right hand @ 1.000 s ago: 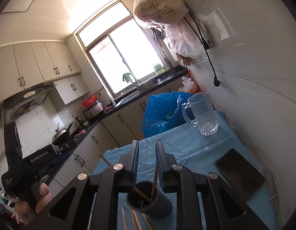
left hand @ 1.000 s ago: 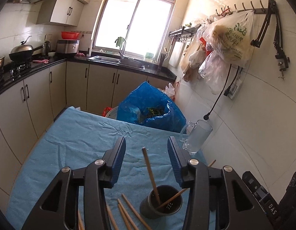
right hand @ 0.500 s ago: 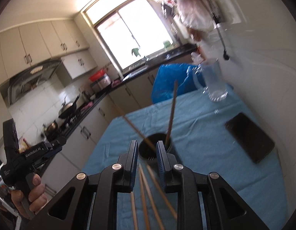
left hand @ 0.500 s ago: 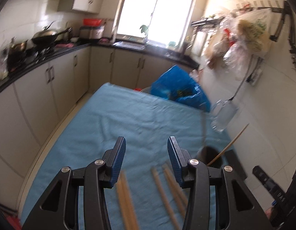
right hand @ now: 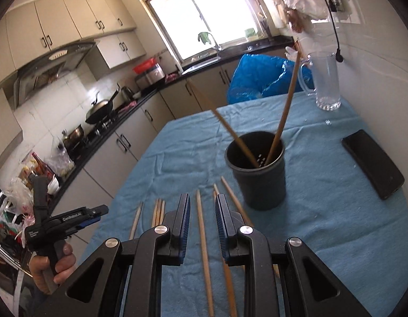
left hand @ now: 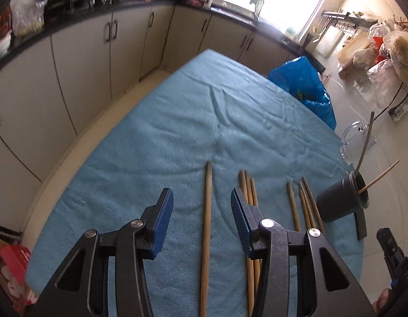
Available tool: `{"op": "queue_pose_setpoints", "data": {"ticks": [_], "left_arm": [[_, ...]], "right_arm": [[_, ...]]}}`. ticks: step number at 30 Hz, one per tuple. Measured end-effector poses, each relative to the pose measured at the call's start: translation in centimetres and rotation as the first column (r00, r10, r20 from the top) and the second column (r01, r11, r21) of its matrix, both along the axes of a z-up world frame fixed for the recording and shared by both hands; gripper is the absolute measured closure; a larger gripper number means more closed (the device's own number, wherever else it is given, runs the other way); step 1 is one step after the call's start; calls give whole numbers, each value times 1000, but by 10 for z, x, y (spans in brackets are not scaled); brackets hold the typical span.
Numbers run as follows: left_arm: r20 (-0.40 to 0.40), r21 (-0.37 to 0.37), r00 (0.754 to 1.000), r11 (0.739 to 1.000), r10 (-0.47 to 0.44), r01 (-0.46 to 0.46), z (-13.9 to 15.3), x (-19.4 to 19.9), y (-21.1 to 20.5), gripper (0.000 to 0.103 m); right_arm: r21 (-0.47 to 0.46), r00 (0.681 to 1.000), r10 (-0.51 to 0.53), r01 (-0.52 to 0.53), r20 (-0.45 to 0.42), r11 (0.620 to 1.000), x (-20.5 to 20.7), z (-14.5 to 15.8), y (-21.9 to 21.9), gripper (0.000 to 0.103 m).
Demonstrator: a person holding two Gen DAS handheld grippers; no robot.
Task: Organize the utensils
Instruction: 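Return the right tool to the chopsticks and grasp another one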
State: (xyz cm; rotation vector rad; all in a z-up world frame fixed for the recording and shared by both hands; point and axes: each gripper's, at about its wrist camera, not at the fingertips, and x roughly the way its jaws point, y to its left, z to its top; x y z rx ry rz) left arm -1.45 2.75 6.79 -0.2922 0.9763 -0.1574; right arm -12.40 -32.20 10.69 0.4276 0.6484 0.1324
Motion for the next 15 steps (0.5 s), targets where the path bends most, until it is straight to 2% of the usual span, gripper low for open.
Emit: {"op": "queue_pose_setpoints", "data": {"ticks": [6,9,12,13,15], "left_arm": [[-70,-5,994,996,-89,89,-12,23,-35,61],[-123,20,984,991,-131,134,-24,42,-62,70],[-159,54,977,987,-143,153,-34,57,-80,85],[-168,81,977,986,-129,144,-37,61,-83,87],[-173,85,975,984,-137,154,-40,66,-89,87]], "right_arm": [[-14,1000,14,-14,-14,1000,3,-4,7,82],[-13,1000,16,-16,-16,1000,3,-5,8,82],[-18,1000,16,-17,-15,1000,1,-5,7,82],[-22,1000,16,-16,-13,1000,0,-5,6,82],[-22,1000,14,-14,-12,1000,0,-5,6,82]]}}
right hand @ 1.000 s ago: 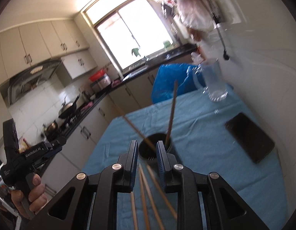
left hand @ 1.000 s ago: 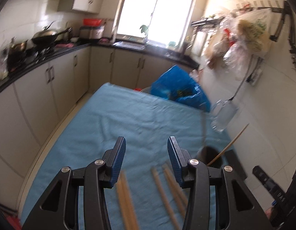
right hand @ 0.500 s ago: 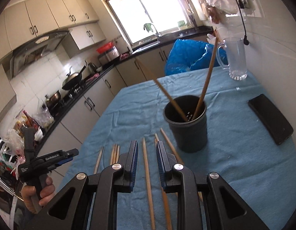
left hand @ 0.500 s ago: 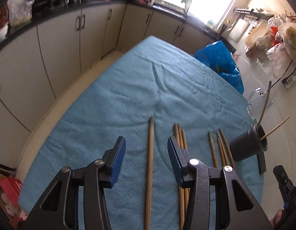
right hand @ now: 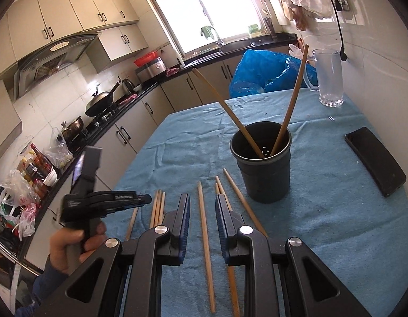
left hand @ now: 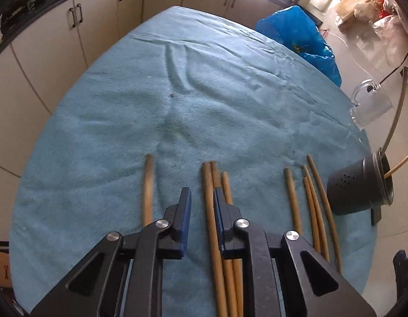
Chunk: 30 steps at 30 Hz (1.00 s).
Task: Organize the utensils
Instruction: 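Return the right tool to the chopsticks and grasp another one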
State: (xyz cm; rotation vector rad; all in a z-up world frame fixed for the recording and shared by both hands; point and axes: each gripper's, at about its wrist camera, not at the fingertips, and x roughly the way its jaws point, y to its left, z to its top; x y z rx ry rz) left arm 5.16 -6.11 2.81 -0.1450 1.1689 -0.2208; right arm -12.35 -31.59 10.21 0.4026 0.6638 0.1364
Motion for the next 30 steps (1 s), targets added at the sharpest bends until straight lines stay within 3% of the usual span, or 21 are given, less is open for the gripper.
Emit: {"op": "queue_pose_setpoints", "data": {"ticks": [3,20,30], "left_arm": [[8,46,1000,999,10,-11,-5,7,-4,87],[7,116,1000,993,2,-3,-11,18,-4,94],[69,-22,997,1000,24,-22,12,0,25,95]], "right_arm": [[1,1000,1,-1,1,1000,0,-1,-1,82],[-26,999,33,-34,-40,999,18,-6,14,82],[-105,980,116,-134,-160,985,64,-18,50,82]]}}
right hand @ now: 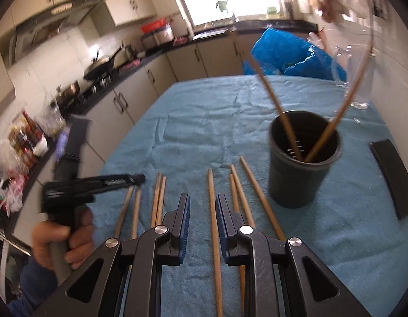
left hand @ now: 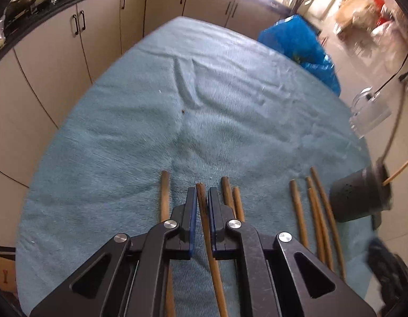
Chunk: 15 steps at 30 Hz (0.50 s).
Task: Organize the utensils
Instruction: 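Return the right tool to the chopsticks and grasp another one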
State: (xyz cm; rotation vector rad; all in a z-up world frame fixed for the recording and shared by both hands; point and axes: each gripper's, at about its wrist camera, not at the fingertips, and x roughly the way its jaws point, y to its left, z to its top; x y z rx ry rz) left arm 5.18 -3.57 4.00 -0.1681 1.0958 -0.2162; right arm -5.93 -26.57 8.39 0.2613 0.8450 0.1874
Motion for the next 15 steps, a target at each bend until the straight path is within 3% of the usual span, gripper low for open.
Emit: {"op": "queue_pose_setpoints", "data": {"ticks": [6,15], "left_arm": [[63,-58,998,998,13,-9,26,-15,18,95],[66,-88,998,996,0,6,30,-13,24,95]], "right_arm": [[-66,990,34,-44,-135,997,50,-27,20,81],[-202,963,15,-71,-267,977,107,-65,39,82]]}}
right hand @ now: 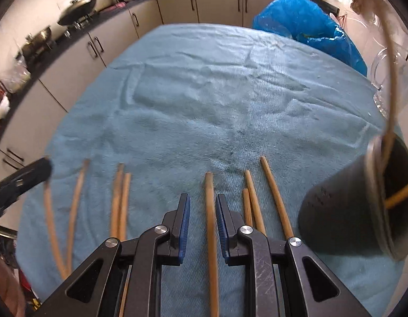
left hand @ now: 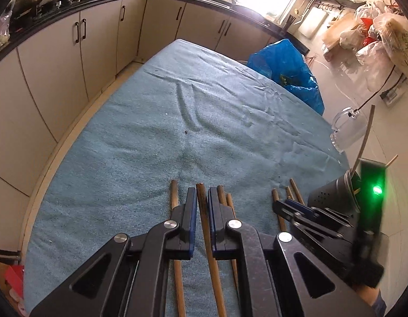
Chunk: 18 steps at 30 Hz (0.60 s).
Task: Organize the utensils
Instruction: 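Return the right tool to the chopsticks and grasp another one, then lift the chopstick with the right tool and carry it over the black cup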
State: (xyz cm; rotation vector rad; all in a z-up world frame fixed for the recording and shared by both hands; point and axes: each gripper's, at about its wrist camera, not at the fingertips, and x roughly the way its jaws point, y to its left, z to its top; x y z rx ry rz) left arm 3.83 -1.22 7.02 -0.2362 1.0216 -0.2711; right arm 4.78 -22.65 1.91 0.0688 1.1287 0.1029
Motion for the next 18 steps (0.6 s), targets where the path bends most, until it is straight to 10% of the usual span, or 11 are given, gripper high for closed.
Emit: {"op": "queue_pose_setpoints", "data": {"ticks": [9,18], "left_arm": [[20,-12,1000,1000,-15,15,7,-3,1,95],[158,-16,987,1000,-14,17,59,-38,-3,96]], "right_arm": [[15,1000,21,-22,10,1000,1,-1,7,95],[117,940,7,-50,340,992,-75,90,-10,95]]}}
